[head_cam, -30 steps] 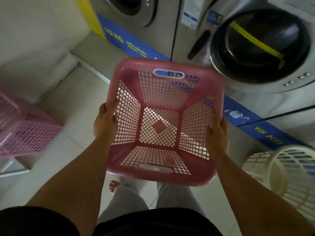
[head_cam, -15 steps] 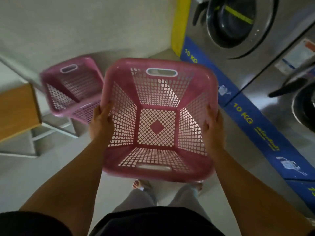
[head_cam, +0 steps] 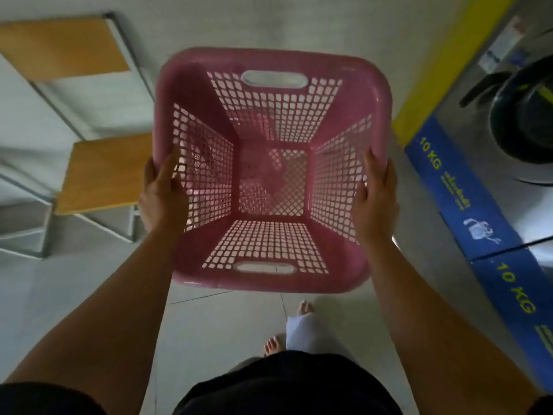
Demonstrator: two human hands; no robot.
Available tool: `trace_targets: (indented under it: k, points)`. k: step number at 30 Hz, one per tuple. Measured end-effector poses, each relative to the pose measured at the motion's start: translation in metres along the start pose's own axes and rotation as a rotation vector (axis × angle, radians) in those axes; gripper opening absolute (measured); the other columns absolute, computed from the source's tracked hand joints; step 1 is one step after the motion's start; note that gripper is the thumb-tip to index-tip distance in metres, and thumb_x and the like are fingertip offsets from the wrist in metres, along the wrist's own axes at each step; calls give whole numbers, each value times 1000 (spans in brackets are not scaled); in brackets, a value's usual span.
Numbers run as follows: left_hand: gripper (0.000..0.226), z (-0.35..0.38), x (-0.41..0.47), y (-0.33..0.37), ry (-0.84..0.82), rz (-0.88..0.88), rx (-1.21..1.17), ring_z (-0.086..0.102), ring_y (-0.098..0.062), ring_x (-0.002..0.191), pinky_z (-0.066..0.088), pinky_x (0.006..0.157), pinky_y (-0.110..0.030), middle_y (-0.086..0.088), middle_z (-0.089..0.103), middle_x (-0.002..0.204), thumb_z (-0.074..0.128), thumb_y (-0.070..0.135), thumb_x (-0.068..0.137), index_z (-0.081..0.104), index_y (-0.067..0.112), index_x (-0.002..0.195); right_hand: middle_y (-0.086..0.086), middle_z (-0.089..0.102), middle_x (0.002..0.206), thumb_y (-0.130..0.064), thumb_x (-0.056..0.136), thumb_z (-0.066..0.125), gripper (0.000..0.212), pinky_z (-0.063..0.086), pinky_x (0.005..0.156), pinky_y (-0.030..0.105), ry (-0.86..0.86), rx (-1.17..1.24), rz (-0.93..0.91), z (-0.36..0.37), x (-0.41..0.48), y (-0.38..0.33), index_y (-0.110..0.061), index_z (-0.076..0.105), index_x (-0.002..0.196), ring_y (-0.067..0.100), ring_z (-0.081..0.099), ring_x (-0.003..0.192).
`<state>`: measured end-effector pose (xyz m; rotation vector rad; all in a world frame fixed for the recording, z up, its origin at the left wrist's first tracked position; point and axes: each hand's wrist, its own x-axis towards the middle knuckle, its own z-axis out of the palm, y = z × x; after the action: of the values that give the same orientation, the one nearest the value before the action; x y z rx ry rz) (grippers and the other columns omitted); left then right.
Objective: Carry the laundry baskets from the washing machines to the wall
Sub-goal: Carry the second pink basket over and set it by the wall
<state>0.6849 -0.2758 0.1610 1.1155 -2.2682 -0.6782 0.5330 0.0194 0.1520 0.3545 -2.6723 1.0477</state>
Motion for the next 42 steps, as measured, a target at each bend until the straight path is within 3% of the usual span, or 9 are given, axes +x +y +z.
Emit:
trace_targets:
  k: [3, 5, 13, 18, 24, 33, 38, 42]
  points:
    - [63, -12, 27, -12, 107, 9, 7, 58, -31, 111, 50, 74, -41, 1, 42, 147, 46, 10, 87, 45, 49, 136, 6, 22, 160, -13, 98, 45, 56, 37, 87, 20, 13, 40, -66, 24, 26, -31, -39, 34, 147, 19, 43, 133]
    - [62, -15, 47, -20, 159, -8, 1, 55, -27, 118, 50, 77, -40, 1, 39, 150, 46, 11, 88, 43, 49, 137, 8, 22, 160, -17, 100, 44, 52, 33, 86, 16, 31, 66, -100, 42, 43, -48, -36, 34, 148, 17, 40, 135]
    - [62, 13, 140, -48, 259, -38, 12, 54, -23, 119, 48, 76, -33, -1, 43, 146, 47, 7, 85, 49, 40, 137, 9, 21, 160, -13, 99, 43, 56, 42, 90, 23, -18, 107, -212, 143, 130, -83, -35, 33, 148, 20, 37, 139]
    - [64, 59, 216, -57, 114, -117, 58, 57, -26, 113, 55, 78, -43, 1, 42, 145, 47, 10, 88, 40, 50, 138, 7, 21, 160, -14, 99, 44, 57, 46, 86, 26, -136, 76, -195, 213, 198, -82, -41, 30, 147, 25, 45, 134]
    - [59, 121, 286, -70, -29, -228, 112, 56, -28, 116, 53, 89, -47, 4, 39, 148, 48, 15, 92, 40, 53, 136, 5, 20, 161, -17, 100, 43, 55, 56, 88, 43, -271, 2, -124, 290, 260, -71, -42, 31, 147, 26, 46, 133]
    - [55, 204, 347, -112, -223, -311, 179, 57, -31, 108, 49, 82, -41, 0, 43, 142, 48, 15, 93, 43, 48, 136, 12, 24, 158, -15, 99, 46, 56, 58, 80, 40, -407, -112, -66, 392, 293, -33, -40, 32, 147, 32, 61, 114]
    - [56, 248, 357, -140, -285, -337, 217, 58, -29, 104, 51, 77, -40, 1, 45, 138, 49, 16, 92, 42, 50, 136, 12, 25, 158, -15, 99, 47, 56, 51, 76, 26, -470, -145, -61, 438, 298, -3, -37, 33, 148, 29, 66, 101]
    - [58, 279, 359, -163, -366, -391, 248, 58, -30, 104, 54, 79, -45, 0, 42, 142, 48, 17, 93, 38, 53, 137, 14, 26, 157, -16, 98, 47, 56, 59, 79, 38, -509, -152, -72, 472, 300, 17, -36, 34, 148, 31, 65, 103]
